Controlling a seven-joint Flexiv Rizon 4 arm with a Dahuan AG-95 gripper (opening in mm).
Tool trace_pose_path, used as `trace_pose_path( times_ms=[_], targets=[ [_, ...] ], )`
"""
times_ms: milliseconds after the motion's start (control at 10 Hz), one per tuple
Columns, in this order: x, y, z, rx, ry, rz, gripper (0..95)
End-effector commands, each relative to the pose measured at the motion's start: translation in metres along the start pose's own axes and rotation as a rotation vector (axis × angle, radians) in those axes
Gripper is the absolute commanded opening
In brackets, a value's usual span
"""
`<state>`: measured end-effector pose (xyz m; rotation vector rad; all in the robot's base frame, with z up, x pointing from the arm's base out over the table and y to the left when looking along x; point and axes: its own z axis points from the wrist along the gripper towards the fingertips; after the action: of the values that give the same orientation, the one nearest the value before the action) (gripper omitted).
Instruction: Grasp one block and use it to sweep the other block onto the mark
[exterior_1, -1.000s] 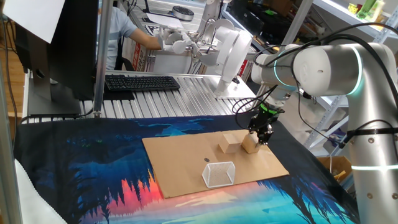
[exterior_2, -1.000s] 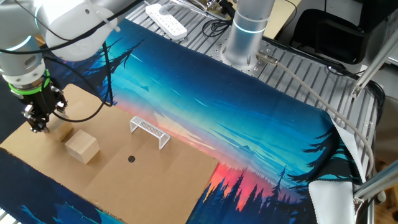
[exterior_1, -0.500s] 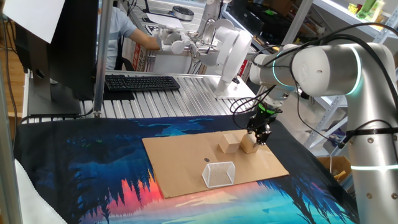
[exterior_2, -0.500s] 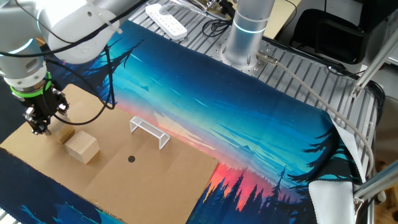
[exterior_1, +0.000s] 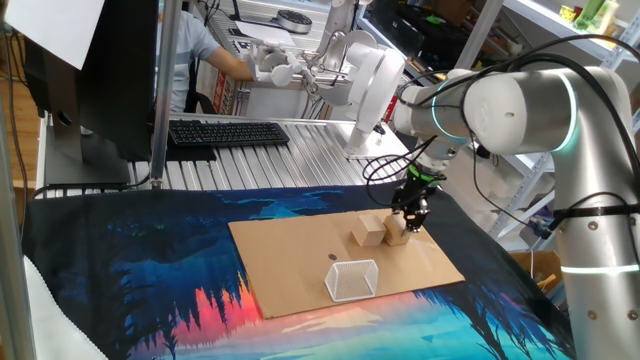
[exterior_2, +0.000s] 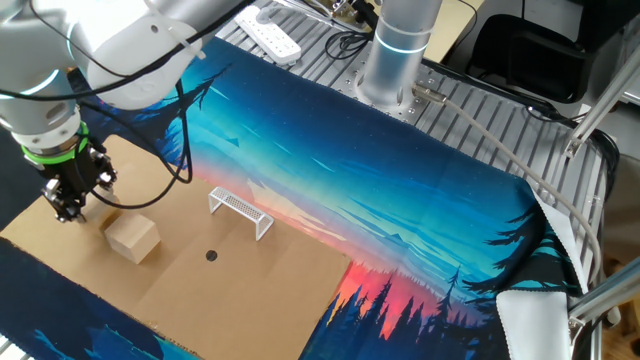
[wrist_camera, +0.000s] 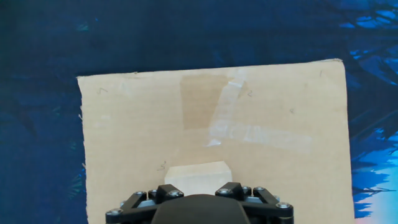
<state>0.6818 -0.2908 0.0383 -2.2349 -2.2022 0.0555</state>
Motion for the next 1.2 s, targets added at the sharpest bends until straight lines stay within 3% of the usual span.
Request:
trace_pose_path(
  times_ms=[100,1000,1200],
  targets=[
    [0.007,0.001,-0.001,0.002,-0.004,0.011,0.0],
    [0.035,0.004,0.0,0.006,-0.011,0.049,0.0],
    [0.043,0.005,-0.004,0.01,-0.013,0.061,0.0]
  ],
)
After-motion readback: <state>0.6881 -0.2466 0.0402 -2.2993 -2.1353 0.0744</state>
